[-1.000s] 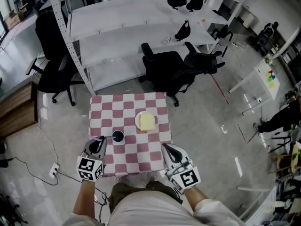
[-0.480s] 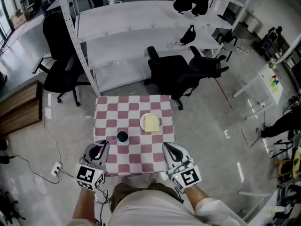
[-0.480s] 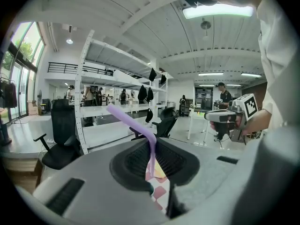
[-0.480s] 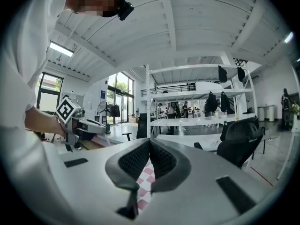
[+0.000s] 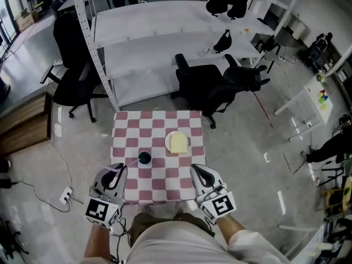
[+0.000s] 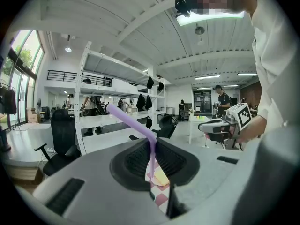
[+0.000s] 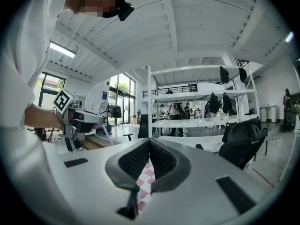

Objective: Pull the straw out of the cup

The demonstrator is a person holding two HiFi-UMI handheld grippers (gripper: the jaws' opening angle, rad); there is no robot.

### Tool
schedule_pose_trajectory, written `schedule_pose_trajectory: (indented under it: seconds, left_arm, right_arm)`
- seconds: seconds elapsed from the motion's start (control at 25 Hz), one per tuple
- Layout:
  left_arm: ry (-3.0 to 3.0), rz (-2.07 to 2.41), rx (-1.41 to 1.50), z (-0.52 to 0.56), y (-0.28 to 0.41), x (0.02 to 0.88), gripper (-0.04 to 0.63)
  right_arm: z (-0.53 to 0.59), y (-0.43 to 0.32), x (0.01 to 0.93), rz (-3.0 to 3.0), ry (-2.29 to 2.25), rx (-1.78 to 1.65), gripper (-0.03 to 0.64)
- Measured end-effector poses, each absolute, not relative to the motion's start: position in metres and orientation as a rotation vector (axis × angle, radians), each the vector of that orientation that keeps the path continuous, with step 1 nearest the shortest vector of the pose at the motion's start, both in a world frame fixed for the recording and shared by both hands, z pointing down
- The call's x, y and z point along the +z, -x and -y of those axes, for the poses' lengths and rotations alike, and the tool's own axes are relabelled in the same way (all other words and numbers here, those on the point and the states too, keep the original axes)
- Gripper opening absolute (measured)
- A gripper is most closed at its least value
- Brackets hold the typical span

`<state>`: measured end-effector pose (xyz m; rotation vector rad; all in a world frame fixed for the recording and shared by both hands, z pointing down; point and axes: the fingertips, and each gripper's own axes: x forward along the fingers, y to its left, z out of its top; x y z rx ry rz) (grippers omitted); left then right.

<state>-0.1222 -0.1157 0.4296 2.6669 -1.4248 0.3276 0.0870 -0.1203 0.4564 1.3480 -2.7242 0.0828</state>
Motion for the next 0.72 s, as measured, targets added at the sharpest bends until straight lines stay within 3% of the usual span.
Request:
schedule_pose_trajectory:
  seconds: [0.72]
  left_arm:
    - [-2.741, 1.467, 0.254, 0.093, 0.117, 0.373, 0.034]
  right_arm:
    - [0.120, -0.086, 0.448, 2.733, -1.347, 0.049, 0.005]
